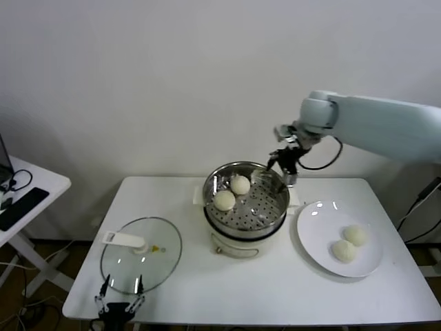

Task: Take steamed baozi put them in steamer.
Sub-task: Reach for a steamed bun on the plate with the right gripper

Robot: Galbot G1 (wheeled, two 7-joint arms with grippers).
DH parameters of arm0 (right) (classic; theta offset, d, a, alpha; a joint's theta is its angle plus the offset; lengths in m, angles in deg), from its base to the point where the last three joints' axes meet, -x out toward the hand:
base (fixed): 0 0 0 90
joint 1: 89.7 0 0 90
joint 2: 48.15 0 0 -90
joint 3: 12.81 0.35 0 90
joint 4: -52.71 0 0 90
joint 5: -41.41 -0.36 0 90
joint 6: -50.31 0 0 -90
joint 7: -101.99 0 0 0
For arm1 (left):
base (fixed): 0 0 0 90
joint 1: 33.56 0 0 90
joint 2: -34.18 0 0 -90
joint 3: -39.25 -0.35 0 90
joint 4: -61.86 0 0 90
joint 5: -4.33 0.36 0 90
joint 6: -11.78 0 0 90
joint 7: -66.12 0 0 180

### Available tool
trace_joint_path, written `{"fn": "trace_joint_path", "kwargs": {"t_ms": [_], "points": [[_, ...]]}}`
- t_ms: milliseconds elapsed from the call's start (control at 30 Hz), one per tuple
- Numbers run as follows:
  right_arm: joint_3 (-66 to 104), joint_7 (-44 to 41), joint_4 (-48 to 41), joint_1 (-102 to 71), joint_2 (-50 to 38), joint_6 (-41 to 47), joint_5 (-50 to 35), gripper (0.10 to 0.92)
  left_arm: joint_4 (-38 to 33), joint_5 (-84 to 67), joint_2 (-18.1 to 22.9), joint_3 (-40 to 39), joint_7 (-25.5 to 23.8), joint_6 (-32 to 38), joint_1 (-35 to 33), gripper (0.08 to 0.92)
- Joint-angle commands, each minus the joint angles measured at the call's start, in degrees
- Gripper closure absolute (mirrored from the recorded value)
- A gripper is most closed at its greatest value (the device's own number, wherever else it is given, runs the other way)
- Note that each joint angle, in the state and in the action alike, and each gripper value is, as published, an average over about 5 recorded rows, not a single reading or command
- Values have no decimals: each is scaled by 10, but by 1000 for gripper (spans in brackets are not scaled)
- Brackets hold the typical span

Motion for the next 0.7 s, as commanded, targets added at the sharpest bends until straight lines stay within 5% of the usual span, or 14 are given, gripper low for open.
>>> {"fn": "trace_joint_path", "kwargs": {"t_ms": [33, 700], "points": [[-49, -12, 52, -20, -184, -15, 102, 203, 3, 1, 1, 0, 0, -1, 1, 177], [203, 14, -42, -349, -206, -17, 253, 203, 10, 9, 4, 2, 2, -1, -4, 177]]}}
